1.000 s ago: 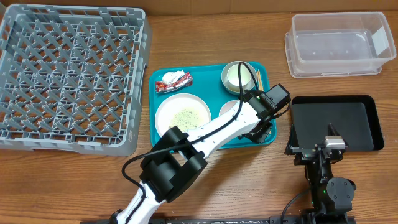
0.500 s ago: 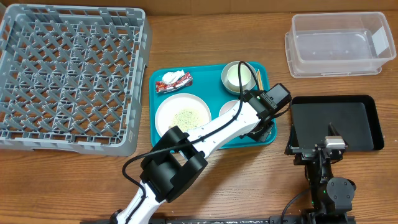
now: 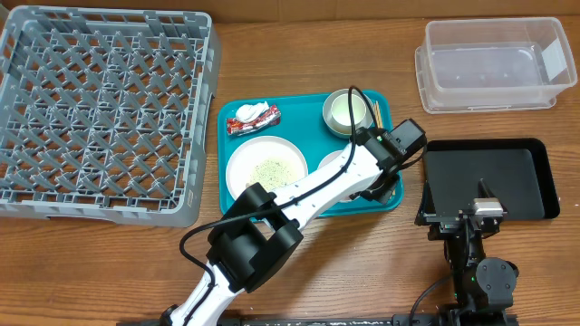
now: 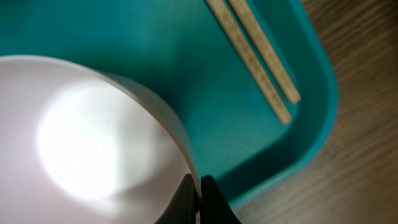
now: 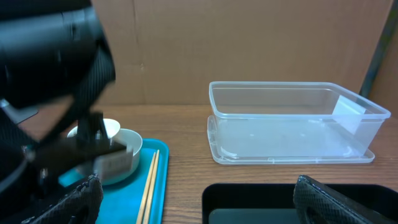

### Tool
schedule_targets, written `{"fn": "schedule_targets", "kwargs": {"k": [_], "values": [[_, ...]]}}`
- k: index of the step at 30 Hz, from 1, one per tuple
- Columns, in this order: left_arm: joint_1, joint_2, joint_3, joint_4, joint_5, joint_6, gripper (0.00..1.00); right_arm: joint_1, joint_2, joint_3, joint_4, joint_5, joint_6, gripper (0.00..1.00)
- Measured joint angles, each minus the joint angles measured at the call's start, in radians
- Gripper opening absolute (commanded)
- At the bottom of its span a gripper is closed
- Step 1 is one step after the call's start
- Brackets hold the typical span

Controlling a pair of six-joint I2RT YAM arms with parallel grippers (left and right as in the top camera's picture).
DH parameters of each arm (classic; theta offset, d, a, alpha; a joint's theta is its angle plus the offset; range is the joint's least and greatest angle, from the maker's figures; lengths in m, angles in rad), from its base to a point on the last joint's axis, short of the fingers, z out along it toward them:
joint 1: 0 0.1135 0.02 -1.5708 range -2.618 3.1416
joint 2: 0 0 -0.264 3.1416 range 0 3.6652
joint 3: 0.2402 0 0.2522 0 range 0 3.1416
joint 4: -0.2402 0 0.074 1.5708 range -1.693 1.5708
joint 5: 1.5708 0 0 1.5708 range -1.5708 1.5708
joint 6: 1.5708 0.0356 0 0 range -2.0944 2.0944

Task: Sort waste into correct bins and load items into the dishwasher
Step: 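Lower the left gripper onto the small pink bowl rim and grasp it, then lift the small bowl with the left gripper and carry it over the dish rack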

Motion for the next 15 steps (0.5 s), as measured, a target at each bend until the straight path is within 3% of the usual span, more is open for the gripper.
{"fn": "schedule_targets", "kwargs": {"k": [9,15], "values": [[0.024,-0.017,0.365,-0.260,0.050,-0.031,0.04,0.000,0.000,0.000,0.000,0.000,0.000,1.00],[0.189,-0.129,0.518,-0.365,0.059,-0.042,0.04,0.000,0.000,0.000,0.000,0.000,0.000,1.00]]}}
